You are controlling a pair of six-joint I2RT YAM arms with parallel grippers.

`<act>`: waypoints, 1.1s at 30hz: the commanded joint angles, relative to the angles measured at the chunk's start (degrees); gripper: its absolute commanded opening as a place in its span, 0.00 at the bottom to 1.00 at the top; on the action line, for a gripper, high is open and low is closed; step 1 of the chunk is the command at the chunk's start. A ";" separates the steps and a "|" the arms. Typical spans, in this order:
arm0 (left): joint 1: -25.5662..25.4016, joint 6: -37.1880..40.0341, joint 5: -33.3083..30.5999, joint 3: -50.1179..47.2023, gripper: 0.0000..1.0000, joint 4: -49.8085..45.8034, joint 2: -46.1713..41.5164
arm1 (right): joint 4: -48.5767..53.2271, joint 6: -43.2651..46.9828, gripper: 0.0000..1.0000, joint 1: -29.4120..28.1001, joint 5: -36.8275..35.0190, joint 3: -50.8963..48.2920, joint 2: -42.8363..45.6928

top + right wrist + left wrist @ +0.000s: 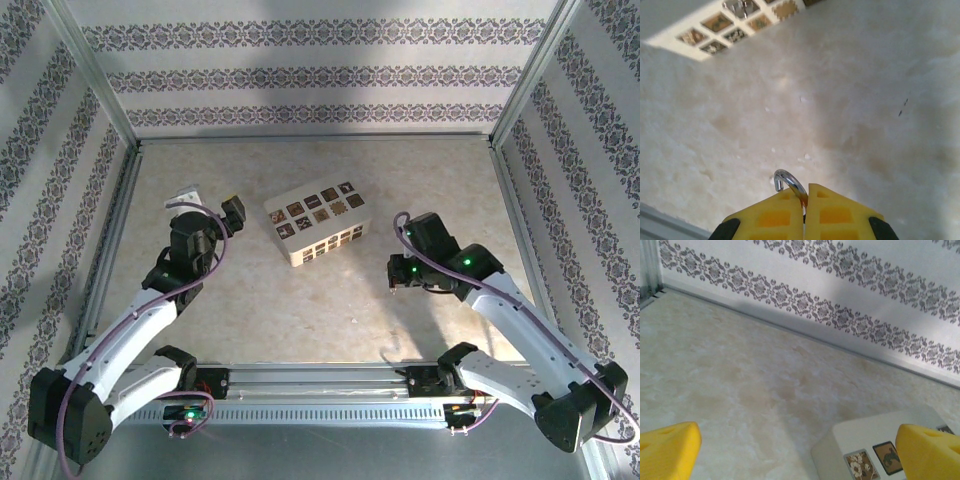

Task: Unlock the padlock with the key

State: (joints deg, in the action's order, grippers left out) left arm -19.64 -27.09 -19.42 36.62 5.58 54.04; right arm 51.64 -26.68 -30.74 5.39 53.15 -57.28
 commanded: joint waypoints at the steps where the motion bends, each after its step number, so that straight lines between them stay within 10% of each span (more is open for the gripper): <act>1: 0.94 -1.07 -2.59 -1.11 0.99 2.26 -1.71 | 3.98 -1.83 0.01 -1.92 -1.61 0.49 -1.40; 33: 1.79 -1.12 -3.28 0.02 0.99 -0.36 -1.96 | -1.70 -1.65 0.01 -11.10 0.37 -1.67 -26.32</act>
State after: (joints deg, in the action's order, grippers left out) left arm -18.98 -27.66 -21.54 35.97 5.61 52.64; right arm 50.52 -28.53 -41.15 4.58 50.19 -82.30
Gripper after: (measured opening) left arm 0.994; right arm 0.044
